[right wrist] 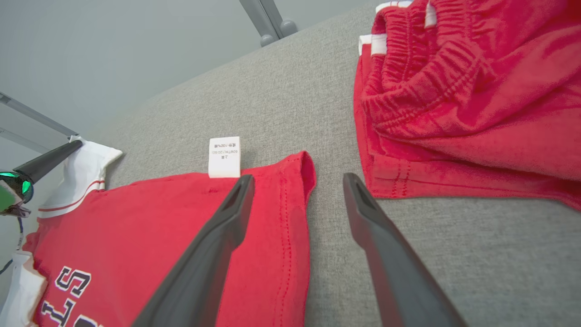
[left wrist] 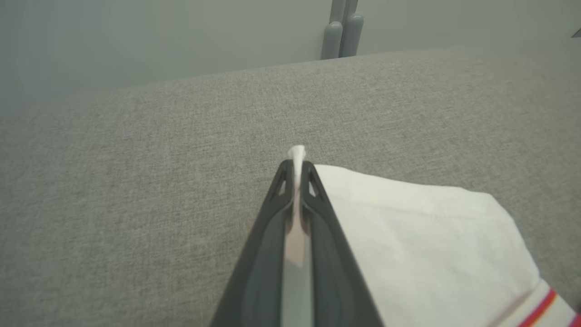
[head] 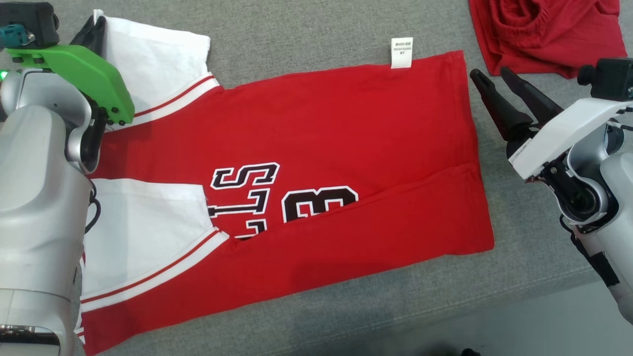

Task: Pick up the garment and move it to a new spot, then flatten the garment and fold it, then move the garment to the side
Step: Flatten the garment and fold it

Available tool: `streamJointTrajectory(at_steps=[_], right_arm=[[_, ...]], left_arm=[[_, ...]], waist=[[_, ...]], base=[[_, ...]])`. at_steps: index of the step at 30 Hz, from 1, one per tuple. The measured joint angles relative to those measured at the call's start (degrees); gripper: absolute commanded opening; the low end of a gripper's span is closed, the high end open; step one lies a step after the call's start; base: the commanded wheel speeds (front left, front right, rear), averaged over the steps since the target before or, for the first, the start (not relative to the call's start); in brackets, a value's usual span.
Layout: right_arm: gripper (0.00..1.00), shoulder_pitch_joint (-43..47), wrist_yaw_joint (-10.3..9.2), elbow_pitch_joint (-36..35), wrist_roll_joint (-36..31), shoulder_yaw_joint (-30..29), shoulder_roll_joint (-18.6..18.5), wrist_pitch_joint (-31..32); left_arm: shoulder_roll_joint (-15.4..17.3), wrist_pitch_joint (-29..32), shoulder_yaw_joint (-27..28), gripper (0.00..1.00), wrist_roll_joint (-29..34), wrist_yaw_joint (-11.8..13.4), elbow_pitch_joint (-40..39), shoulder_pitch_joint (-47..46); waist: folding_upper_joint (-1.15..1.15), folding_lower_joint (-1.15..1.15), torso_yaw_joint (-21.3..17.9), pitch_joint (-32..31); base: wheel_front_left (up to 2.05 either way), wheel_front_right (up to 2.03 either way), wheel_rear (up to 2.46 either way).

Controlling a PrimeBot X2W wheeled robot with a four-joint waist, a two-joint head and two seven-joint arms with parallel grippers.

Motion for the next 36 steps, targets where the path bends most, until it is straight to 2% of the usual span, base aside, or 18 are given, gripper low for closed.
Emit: streamJointTrajectory(at_steps=[7,16,23,24,26,28,32,36], right_arm=[[1.0,-1.63,-0.01,3.11,-0.03,0.3,-1.02,2.02],[1.0,-5.05,-0.63,8.56,0.03,0.25,-1.69,5.8],[1.0,-7.14,-0.59,12.14,-0.01,1.79,-1.38,8.2],[0.93,-7.36,-0.55,12.37,-0.02,1.97,-1.37,8.31],[0.48,-7.95,-0.51,12.91,-0.02,2.19,-1.21,8.38],[0.35,-8.34,-0.25,13.34,-0.2,2.41,-0.98,8.38],[0.0,-9.07,0.13,14.56,-0.56,2.79,-0.37,8.39],[0.0,-9.18,0.66,15.7,-0.55,3.16,0.29,8.53]], left_arm=[[-2.87,-3.28,-0.6,0.0,-1.3,-2.38,-1.7,0.0],[-3.33,-5.19,-1.08,0.0,-1.6,-3.31,-2.31,0.02],[-3.23,-6.23,-1.12,0.0,-1.93,-3.39,-1.96,0.11],[-3.2,-6.23,-1.13,0.0,-1.93,-3.45,-1.91,0.11],[-3.08,-6.26,-1.14,0.0,-1.94,-3.64,-1.79,0.11],[-2.8,-6.55,-1.13,0.0,-1.96,-3.81,-1.62,0.11],[-2.4,-6.76,-0.92,0.0,-2.48,-3.88,-1.11,0.12],[-2.3,-6.94,-0.74,0.0,-2.55,-3.9,-0.78,0.18]], waist=[[0.0,0.0,3.11,-1.41],[0.0,0.0,7.28,-1.37],[0.0,0.0,8.43,-0.85],[0.0,0.0,8.43,-0.86],[0.0,0.0,8.39,-0.87],[0.0,0.0,8.29,-0.89],[0.0,0.0,8.0,-0.96],[0.0,0.0,7.72,-1.06]], base=[[0.0,0.0,0.0],[0.0,0.0,0.0],[0.0,0.0,0.0],[0.0,0.0,0.0],[0.0,0.0,0.0],[0.0,0.0,0.0],[0.0,0.0,0.0],[0.0,0.0,0.0]])
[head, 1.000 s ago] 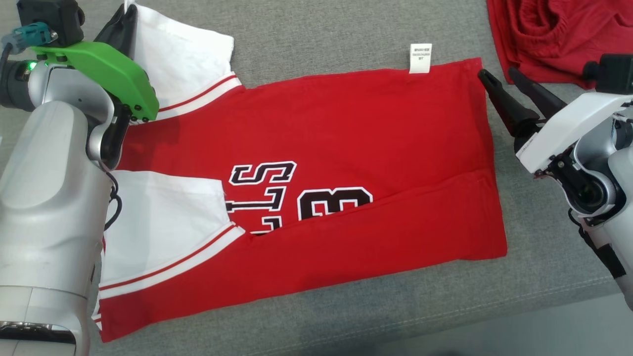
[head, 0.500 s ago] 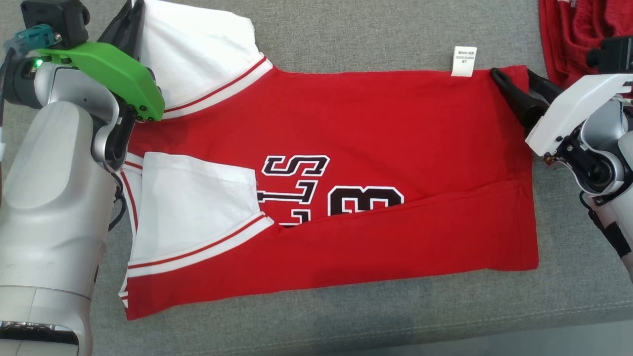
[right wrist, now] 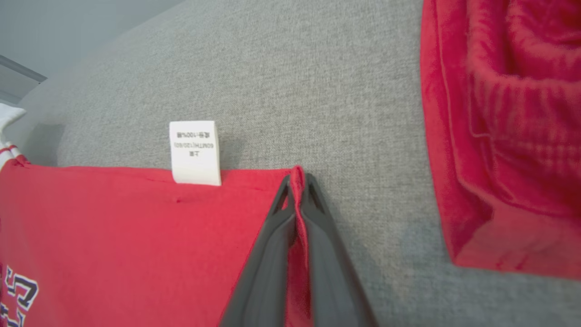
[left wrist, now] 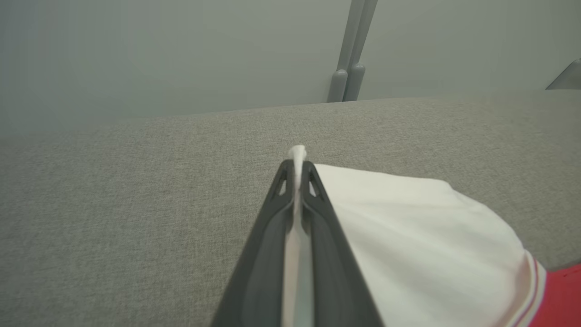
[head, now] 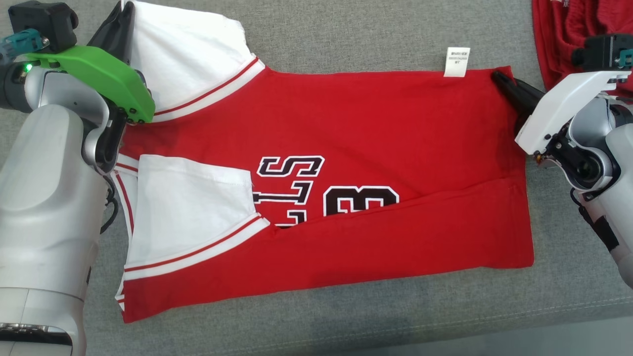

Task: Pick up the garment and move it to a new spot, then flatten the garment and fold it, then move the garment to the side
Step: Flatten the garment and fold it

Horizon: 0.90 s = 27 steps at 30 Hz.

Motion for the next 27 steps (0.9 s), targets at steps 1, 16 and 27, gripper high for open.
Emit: streamJointTrajectory(at_steps=[1,16,27], right_arm=[[0.0,0.0,0.0,0.0,0.0,0.0,0.0,0.0],[0.0,-0.03,2.35,0.93,-0.53,0.0,3.07,-9.55],[0.0,11.01,2.85,-0.71,-0.27,-0.97,3.04,-18.96]], left_arm=[[0.0,0.0,0.0,0.0,0.0,0.0,0.0,0.0],[-0.18,-8.81,3.63,0.0,-4.82,-0.59,-3.45,7.44],[-2.18,-10.39,5.22,0.0,-6.97,-0.68,-11.48,21.9]], waist=[[0.0,0.0,0.0,0.0],[0.0,0.0,-0.71,-3.83],[0.0,0.0,0.1,-10.17]], base=[[0.0,0.0,0.0],[0.0,0.0,0.0],[0.0,0.0,0.0]])
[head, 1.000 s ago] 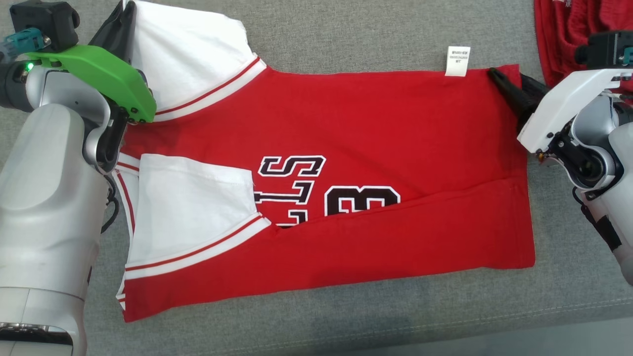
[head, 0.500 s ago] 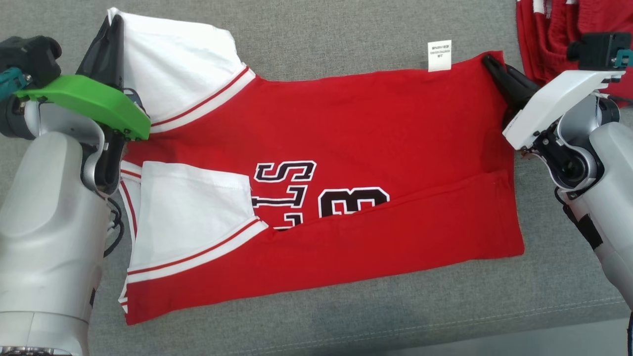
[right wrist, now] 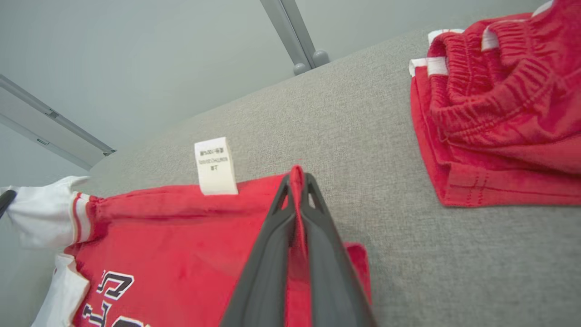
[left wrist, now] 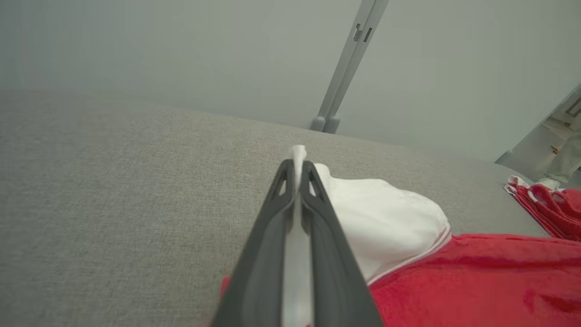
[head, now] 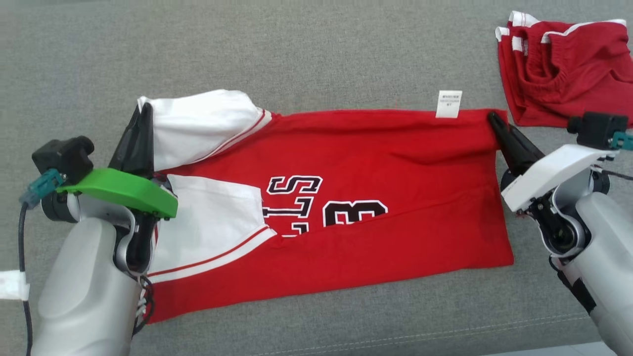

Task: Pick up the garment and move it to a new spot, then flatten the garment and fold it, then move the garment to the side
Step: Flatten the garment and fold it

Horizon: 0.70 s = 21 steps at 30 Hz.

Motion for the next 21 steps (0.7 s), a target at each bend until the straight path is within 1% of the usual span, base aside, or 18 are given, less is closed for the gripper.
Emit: streamJointTrajectory(at_steps=[8,13,17,21], right_arm=[[0.0,9.14,0.0,-1.6,1.42,-0.13,-0.1,-3.12],[0.0,13.63,0.01,-2.77,2.14,0.46,0.43,-3.75],[0.0,15.63,0.0,-3.43,2.45,0.71,0.33,-4.24],[0.0,16.69,0.0,-3.78,2.35,1.11,-0.05,-4.32]], left_arm=[[-0.19,-0.01,0.62,0.0,0.01,0.16,-7.45,9.79],[-0.48,-0.01,2.31,0.0,-0.32,2.14,-11.88,17.28],[-1.38,-0.01,2.45,0.0,-0.79,2.88,-15.6,21.36],[-1.57,-0.01,2.31,0.0,-1.09,3.41,-18.6,25.18]], waist=[[0.0,0.0,1.38,-4.88],[0.0,0.0,2.17,-7.38],[0.0,0.0,2.56,-8.28],[0.0,0.0,2.54,-8.31]], base=[[0.0,0.0,0.0],[0.0,0.0,0.0],[0.0,0.0,0.0],[0.0,0.0,0.0]])
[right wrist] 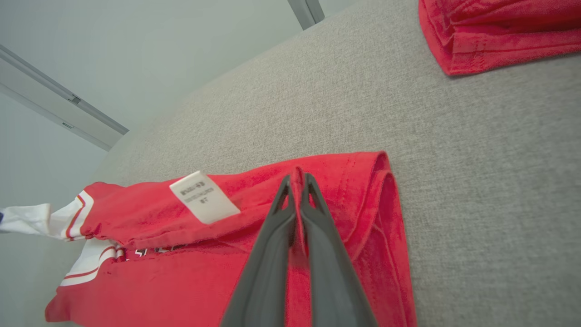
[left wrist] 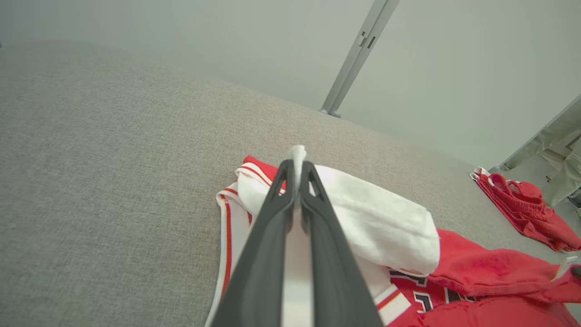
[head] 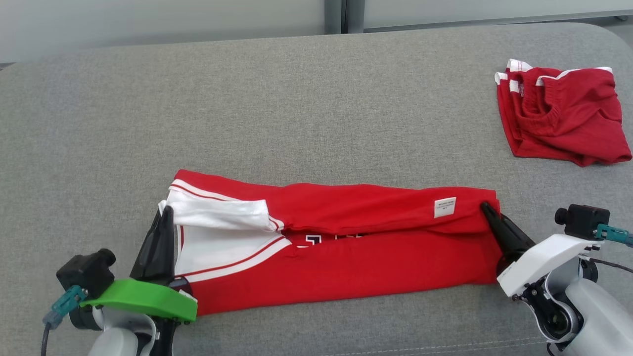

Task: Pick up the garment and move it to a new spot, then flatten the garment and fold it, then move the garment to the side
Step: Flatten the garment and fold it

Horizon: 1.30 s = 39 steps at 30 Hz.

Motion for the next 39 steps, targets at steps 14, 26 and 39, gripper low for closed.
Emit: streamJointTrajectory(at_steps=[14,26,39], right_arm=[[0.0,2.1,-0.08,-0.7,-4.58,4.02,-0.84,-0.01],[0.98,1.93,-0.58,-1.2,-16.01,7.81,-4.08,-3.97],[1.0,5.25,-0.58,-0.88,-16.92,7.16,-4.9,-4.55]], left_arm=[[0.37,1.41,-0.08,0.0,-2.0,1.93,-2.91,9.15],[0.94,4.83,0.51,1.0,-3.63,3.19,-2.25,13.08],[2.92,3.67,3.77,1.0,-3.9,4.94,-6.71,13.4]], waist=[[0.0,0.0,-0.88,0.47],[0.0,0.0,-3.52,0.64],[0.0,0.0,-4.34,0.77]], base=[[0.0,0.0,0.0],[0.0,0.0,0.0],[0.0,0.0,0.0]])
